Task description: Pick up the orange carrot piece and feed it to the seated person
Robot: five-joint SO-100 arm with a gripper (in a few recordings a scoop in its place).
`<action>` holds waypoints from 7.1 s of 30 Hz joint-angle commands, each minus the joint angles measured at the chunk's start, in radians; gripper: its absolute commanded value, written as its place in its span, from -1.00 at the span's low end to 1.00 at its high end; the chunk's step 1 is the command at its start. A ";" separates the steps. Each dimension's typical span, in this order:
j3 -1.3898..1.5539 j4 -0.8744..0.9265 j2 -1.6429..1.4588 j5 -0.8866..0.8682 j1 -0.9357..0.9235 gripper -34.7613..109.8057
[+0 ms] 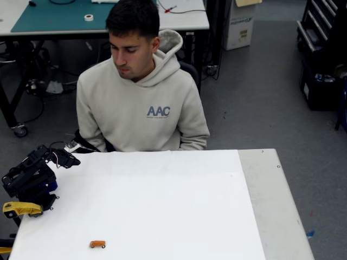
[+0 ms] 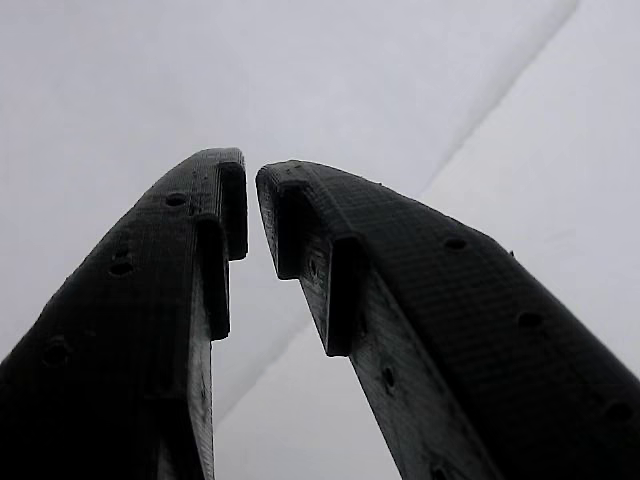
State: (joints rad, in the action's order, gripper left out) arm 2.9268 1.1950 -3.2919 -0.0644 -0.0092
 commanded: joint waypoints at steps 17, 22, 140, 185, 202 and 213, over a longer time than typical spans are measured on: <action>-0.029 0.005 0.006 -0.015 -0.015 -0.56; -0.038 0.002 0.087 -0.003 -0.052 -0.56; -1.229 -0.328 1.807 0.687 -1.451 -0.06; -1.532 -0.342 1.894 0.693 -1.370 -0.56; -2.157 -0.342 1.911 0.695 -1.022 -0.56; -2.507 -0.344 1.953 0.698 -0.647 -0.56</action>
State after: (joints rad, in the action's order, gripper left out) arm 0.5890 0.8514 -1.3192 0.6305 -0.7225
